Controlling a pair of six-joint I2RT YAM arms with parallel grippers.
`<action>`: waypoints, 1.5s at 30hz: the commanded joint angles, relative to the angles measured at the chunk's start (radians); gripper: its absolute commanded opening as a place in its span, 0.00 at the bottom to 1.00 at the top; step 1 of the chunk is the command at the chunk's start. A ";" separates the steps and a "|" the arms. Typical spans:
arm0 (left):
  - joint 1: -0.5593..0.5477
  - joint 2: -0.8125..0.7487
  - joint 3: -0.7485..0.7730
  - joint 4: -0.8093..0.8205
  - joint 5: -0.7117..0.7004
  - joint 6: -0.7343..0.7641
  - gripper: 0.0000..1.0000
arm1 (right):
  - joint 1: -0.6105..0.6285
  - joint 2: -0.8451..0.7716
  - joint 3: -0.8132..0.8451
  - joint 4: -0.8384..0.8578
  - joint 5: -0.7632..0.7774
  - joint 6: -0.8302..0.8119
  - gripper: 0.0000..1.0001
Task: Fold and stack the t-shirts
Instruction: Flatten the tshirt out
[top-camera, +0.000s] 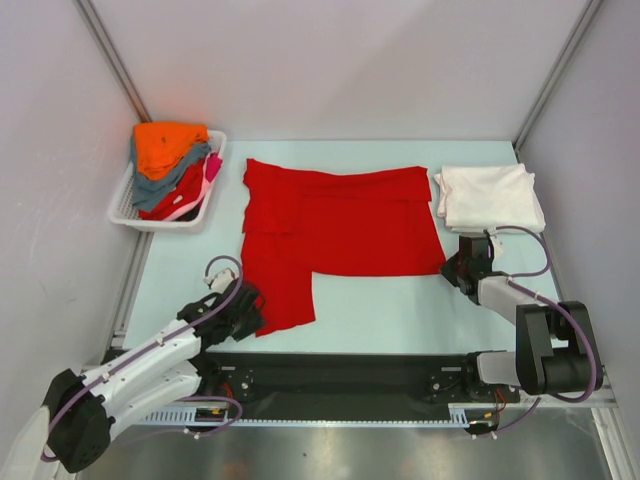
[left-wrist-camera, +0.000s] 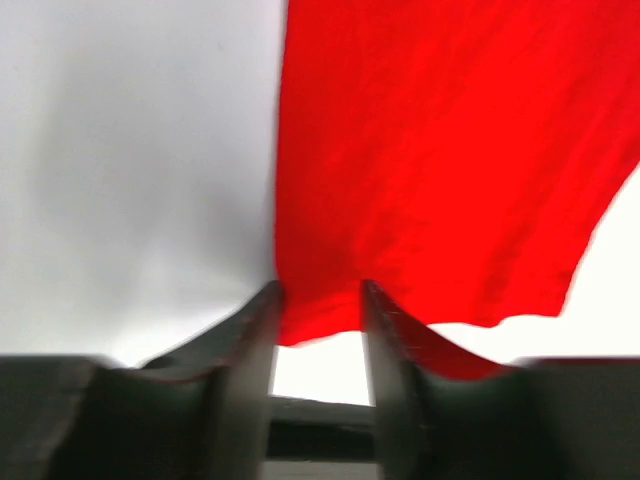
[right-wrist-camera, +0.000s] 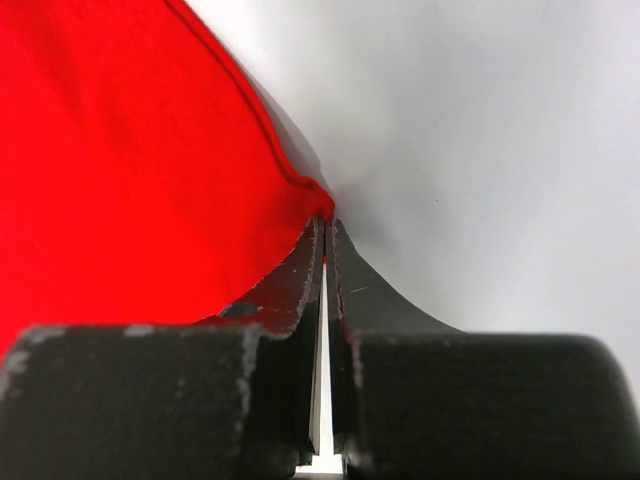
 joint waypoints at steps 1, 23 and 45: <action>-0.017 0.030 0.005 -0.053 -0.023 -0.042 0.40 | 0.004 -0.023 -0.016 0.006 0.009 -0.008 0.00; 0.098 -0.002 0.181 0.165 -0.005 0.158 0.00 | 0.036 -0.045 0.065 -0.018 -0.043 -0.018 0.00; 0.475 0.397 1.528 0.189 0.224 0.343 0.00 | -0.108 -0.081 0.962 -0.357 -0.447 -0.107 0.00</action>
